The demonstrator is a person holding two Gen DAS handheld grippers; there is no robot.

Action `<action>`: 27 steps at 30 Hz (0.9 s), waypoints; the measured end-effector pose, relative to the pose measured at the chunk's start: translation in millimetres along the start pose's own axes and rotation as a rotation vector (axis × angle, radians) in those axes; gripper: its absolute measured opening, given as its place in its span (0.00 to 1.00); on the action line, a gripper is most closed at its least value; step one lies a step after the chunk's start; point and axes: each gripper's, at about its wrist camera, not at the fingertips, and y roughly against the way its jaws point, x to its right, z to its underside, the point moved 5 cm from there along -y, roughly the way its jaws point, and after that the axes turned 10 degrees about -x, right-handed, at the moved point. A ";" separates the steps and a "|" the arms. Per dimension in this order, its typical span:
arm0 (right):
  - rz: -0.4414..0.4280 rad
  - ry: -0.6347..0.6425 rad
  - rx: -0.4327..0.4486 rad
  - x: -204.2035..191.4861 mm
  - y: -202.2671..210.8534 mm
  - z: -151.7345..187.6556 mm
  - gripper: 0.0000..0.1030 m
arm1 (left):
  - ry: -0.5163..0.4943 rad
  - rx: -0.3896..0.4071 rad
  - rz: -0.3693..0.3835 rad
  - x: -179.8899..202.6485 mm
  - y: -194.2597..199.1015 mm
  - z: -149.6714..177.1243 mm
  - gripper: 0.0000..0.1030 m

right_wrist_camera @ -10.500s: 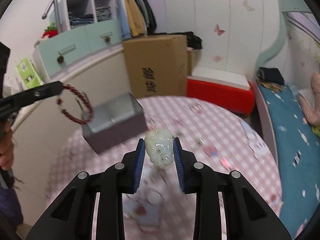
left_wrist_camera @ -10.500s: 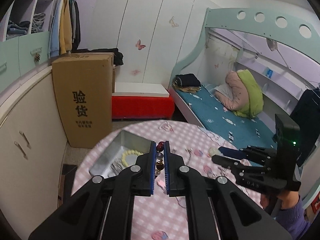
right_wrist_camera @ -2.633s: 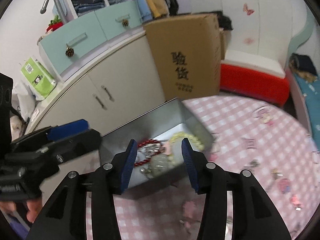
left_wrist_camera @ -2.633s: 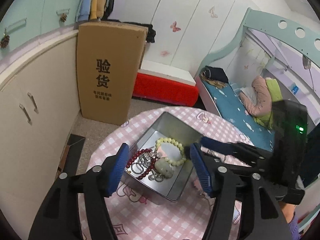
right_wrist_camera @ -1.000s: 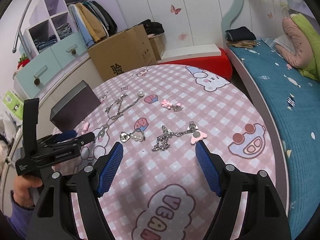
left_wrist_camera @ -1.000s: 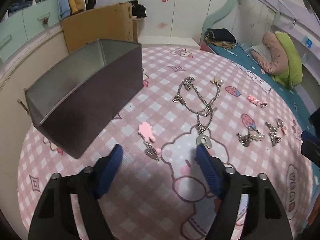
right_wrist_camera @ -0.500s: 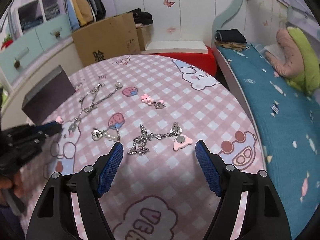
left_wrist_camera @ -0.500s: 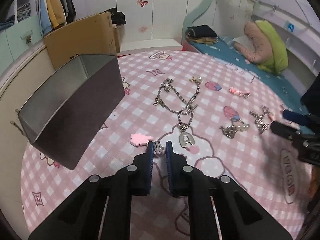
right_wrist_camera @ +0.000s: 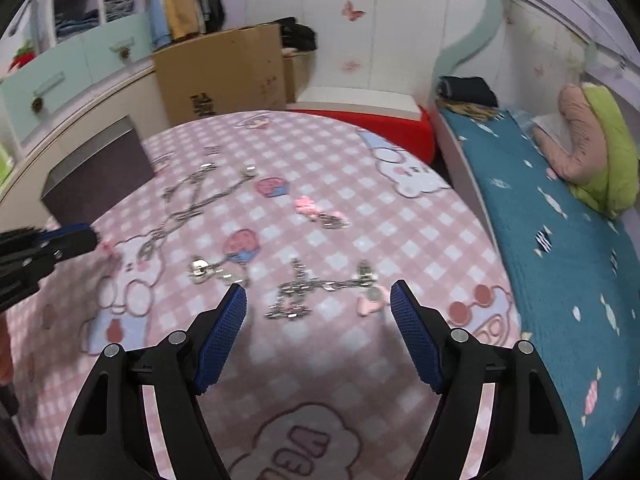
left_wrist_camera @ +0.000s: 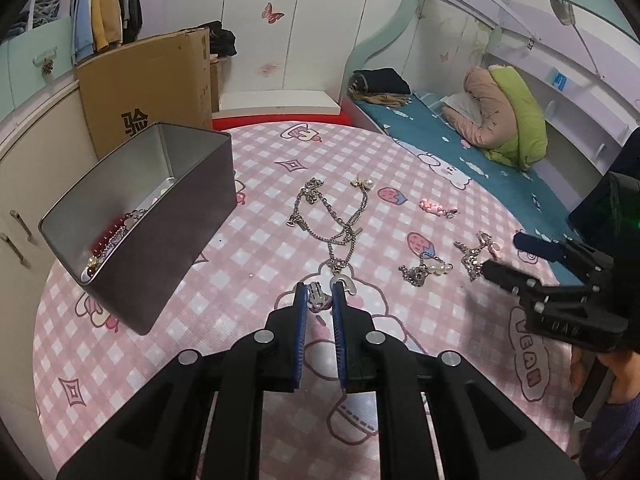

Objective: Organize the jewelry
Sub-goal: 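Close the right gripper on the silver chain with pink charm, then carry both pieces to the grey box and open the left gripper inside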

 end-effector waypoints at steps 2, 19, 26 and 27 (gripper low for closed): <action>-0.027 0.013 -0.022 -4.9 -4.2 0.9 0.40 | 0.000 0.000 0.006 -0.3 0.7 0.2 0.11; -0.046 -0.004 -0.051 -6.8 -25.3 -6.4 0.17 | 0.017 -0.004 0.056 -7.7 3.5 3.3 0.11; -0.044 -0.011 -0.031 -6.6 -17.0 -4.9 0.08 | 0.020 0.002 0.069 -7.9 7.9 1.7 0.11; -0.045 -0.014 -0.023 -5.6 -13.8 -5.4 0.08 | 0.019 0.004 0.072 -8.0 9.2 1.4 0.11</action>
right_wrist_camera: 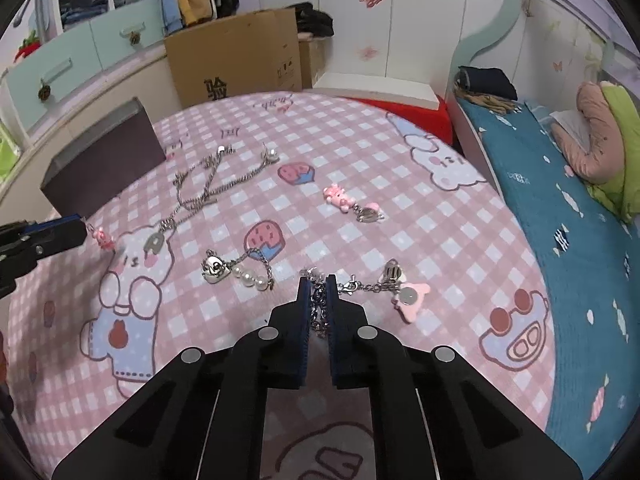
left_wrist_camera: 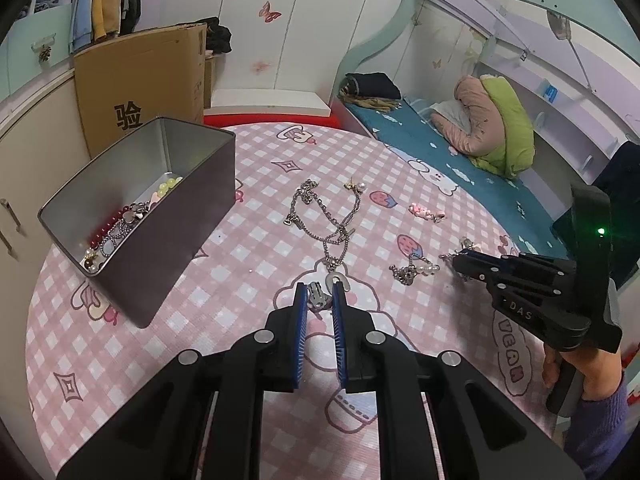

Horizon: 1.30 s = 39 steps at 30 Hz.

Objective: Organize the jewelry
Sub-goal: 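Carry both pieces to the grey box and open the left gripper inside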

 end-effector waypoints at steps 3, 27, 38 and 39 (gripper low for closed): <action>-0.014 -0.012 0.045 3.2 21.9 -3.1 0.08 | -0.005 0.008 0.021 2.7 5.6 -3.6 0.11; -0.187 0.115 0.242 -84.7 126.6 -89.5 0.08 | -0.087 0.135 0.075 -9.9 107.9 -83.6 0.11; -0.269 0.149 0.183 -136.2 96.7 -123.4 0.08 | -0.003 0.062 0.007 -78.5 89.4 -97.4 0.11; -0.268 0.152 0.178 -139.5 93.9 -125.2 0.08 | 0.004 0.048 0.004 -83.8 84.8 -97.5 0.11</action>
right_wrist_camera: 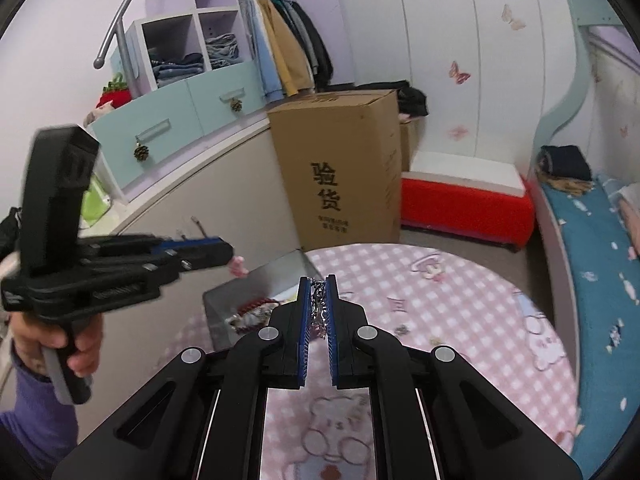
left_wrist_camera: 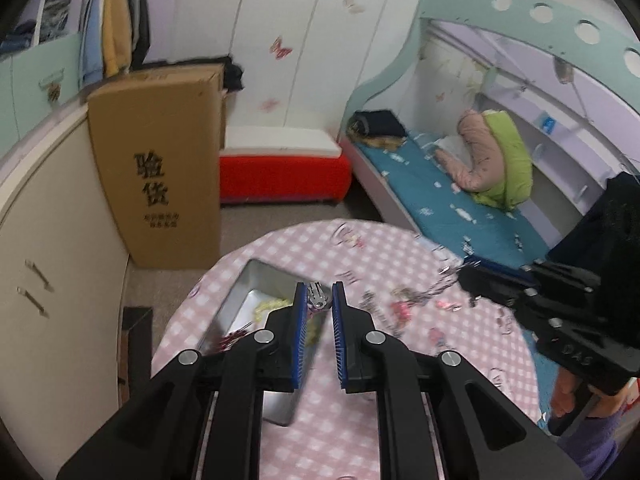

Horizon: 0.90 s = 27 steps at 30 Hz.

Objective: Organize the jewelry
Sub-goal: 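Carry both pieces to the grey box and open the left gripper inside, then open the right gripper over the box to drop the chain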

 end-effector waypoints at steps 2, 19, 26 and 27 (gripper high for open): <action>-0.004 0.004 -0.014 -6.1 -11.4 -5.8 0.08 | 0.022 -0.037 -0.005 -13.1 -14.2 3.1 0.11; -0.029 0.048 -0.141 -46.6 -88.8 -20.4 0.08 | 0.119 -0.119 0.013 -50.9 -43.4 25.5 0.42; -0.041 0.050 -0.181 -50.5 -105.3 -15.3 0.08 | 0.149 -0.075 -0.025 -57.2 -28.3 22.3 0.52; -0.048 0.047 -0.196 -50.3 -109.8 -13.7 0.08 | 0.153 -0.075 -0.025 -58.2 -27.9 22.7 0.52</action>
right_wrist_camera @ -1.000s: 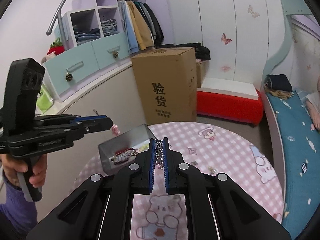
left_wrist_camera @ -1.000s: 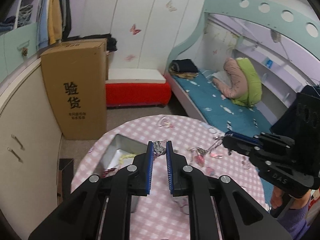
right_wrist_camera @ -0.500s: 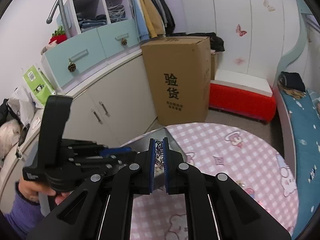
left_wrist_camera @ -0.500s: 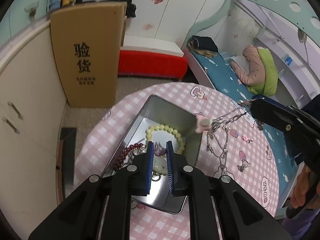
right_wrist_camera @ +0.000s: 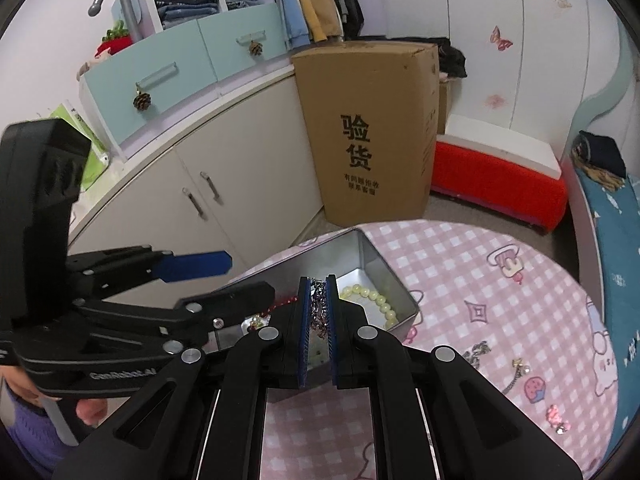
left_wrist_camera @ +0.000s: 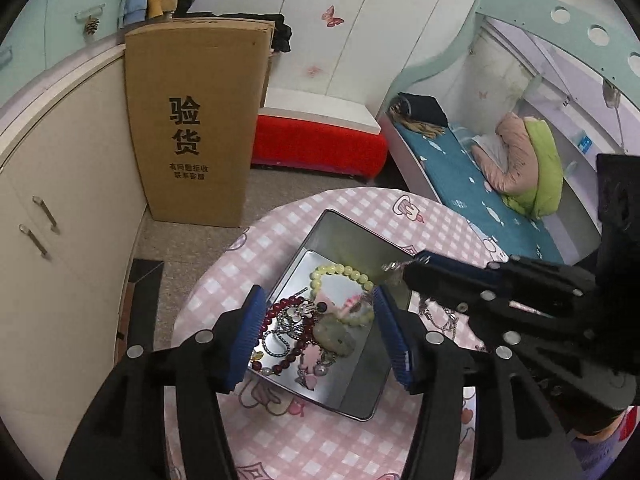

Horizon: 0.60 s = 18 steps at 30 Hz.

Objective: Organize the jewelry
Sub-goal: 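Open the right gripper over the box to drop the chain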

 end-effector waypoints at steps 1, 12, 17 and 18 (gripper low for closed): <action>-0.004 -0.002 -0.010 -0.1 -4.1 1.1 0.08 | 0.004 -0.001 -0.001 -1.2 -0.1 0.3 0.53; 0.028 0.000 -0.074 2.1 -29.5 16.9 0.10 | 0.018 -0.030 -0.019 -2.9 -9.3 7.1 0.54; 0.048 0.003 -0.069 2.4 -26.1 14.8 0.11 | 0.013 -0.030 -0.018 -0.7 -9.0 7.1 0.55; 0.049 0.004 -0.067 2.6 -23.8 15.3 0.11 | 0.015 -0.028 -0.016 -1.4 -8.8 6.7 0.57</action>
